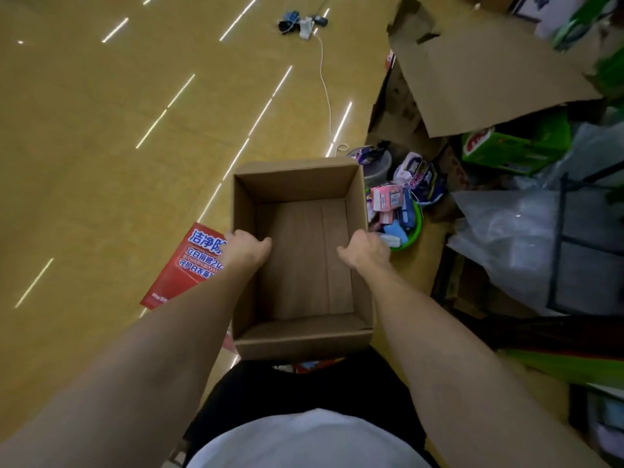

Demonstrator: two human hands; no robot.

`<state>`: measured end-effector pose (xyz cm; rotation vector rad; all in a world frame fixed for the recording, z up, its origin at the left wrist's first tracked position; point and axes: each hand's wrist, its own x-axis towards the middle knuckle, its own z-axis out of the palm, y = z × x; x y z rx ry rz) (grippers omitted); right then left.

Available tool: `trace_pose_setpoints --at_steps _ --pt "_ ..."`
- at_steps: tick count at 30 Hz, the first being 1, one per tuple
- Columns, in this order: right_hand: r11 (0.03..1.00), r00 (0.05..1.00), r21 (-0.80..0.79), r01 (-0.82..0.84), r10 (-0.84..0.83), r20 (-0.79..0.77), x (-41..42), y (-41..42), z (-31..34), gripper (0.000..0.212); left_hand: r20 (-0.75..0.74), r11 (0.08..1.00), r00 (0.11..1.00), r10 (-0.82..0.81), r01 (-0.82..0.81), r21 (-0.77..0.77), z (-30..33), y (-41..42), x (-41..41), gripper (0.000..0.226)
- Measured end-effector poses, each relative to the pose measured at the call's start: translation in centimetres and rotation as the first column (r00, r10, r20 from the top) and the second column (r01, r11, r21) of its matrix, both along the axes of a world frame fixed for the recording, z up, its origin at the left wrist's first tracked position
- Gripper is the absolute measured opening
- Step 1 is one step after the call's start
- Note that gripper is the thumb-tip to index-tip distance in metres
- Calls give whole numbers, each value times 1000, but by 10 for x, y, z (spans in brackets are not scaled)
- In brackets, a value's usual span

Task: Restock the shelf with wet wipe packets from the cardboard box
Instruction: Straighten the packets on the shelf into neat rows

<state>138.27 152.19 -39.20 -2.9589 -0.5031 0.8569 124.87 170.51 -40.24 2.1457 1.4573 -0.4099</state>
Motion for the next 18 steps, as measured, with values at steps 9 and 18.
trace_pose_setpoints --at_steps 9,18 --pt "998 998 -8 57 -57 32 86 113 16 44 17 997 997 -71 71 -23 -5 125 100 73" --pt "989 990 63 136 -133 -54 216 226 -23 45 -40 991 991 -130 131 28 -23 244 250 74"
